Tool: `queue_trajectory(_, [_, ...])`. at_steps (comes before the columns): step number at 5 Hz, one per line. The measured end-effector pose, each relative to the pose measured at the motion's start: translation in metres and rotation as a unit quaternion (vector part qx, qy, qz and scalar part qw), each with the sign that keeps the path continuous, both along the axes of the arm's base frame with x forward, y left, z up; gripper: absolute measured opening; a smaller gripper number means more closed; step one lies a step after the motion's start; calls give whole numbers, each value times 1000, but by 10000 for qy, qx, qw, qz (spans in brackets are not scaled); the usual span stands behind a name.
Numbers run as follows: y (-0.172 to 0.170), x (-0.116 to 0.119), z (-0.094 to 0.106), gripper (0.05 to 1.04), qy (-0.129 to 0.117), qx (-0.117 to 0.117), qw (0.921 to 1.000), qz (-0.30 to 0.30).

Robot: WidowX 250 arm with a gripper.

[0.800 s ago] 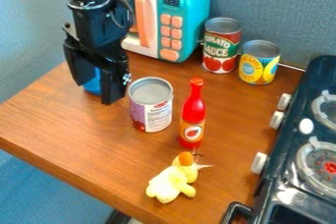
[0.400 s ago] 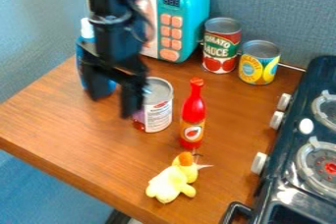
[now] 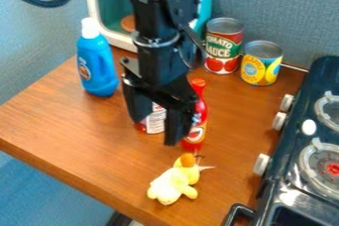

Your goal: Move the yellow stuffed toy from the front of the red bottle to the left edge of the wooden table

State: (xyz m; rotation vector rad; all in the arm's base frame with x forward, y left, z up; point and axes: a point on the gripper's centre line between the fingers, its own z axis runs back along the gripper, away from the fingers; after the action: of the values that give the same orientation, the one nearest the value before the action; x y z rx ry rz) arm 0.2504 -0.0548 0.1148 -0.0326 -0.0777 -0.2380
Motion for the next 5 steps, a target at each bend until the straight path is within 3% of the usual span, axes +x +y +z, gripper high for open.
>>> queue_trajectory(1, [-16,3,-21,1001,180,22,9997,-133])
queue_trajectory(2, [-26,7,-39,1001,193,5,9995,-254])
queue_trajectory(4, [-32,5,-66,1001,482,384,9977,-277])
queue_trajectory(5, [-29,8,-68,1001,535,509,9969,-267])
